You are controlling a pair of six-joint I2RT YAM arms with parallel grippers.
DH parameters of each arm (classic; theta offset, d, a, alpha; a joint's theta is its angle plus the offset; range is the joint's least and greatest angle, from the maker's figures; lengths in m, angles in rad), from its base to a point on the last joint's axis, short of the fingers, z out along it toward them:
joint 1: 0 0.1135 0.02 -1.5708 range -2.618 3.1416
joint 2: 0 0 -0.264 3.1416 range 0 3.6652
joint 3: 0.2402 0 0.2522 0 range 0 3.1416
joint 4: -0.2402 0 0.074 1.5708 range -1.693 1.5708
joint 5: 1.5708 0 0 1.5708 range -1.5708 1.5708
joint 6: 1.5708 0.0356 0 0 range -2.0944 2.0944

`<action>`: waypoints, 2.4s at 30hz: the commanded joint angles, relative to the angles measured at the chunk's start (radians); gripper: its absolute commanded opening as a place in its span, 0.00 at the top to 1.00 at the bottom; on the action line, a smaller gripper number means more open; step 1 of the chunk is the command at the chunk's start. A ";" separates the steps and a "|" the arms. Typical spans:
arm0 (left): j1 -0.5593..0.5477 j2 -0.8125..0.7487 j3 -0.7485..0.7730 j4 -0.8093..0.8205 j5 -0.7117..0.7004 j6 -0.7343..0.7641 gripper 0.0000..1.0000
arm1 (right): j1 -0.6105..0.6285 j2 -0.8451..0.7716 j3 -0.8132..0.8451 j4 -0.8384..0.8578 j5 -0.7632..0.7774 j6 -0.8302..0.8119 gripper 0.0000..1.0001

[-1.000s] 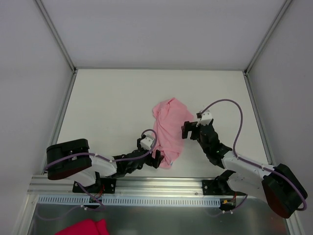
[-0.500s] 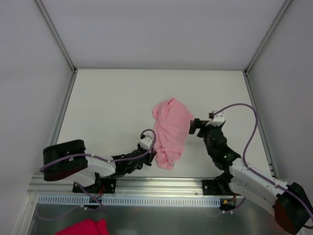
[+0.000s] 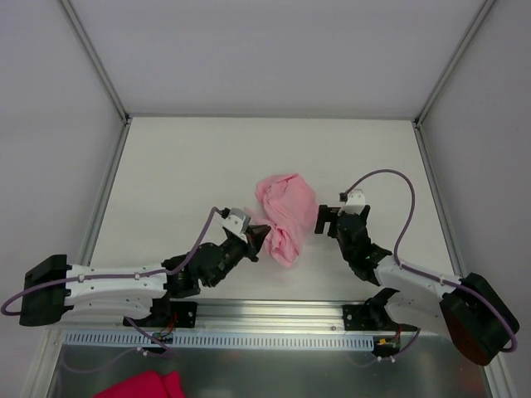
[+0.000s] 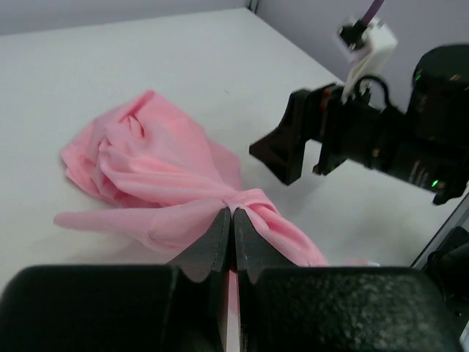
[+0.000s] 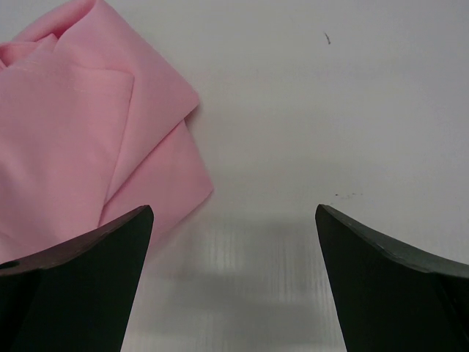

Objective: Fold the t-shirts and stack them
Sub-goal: Flatten out the tshirt

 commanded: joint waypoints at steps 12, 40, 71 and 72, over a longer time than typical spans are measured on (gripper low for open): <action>-0.072 -0.004 0.397 -0.090 -0.092 0.422 1.00 | 0.006 0.277 0.025 0.261 -0.061 0.026 0.00; -0.115 -0.025 0.650 0.391 -0.305 1.220 1.00 | 0.008 0.520 0.057 0.390 -0.101 0.048 0.00; -0.089 -0.015 0.667 0.659 -0.284 1.435 1.00 | 0.155 0.880 0.434 0.458 -0.802 0.186 0.01; -0.088 -0.013 0.667 0.655 -0.284 1.435 1.00 | 0.164 0.903 0.439 0.458 -0.800 0.187 0.01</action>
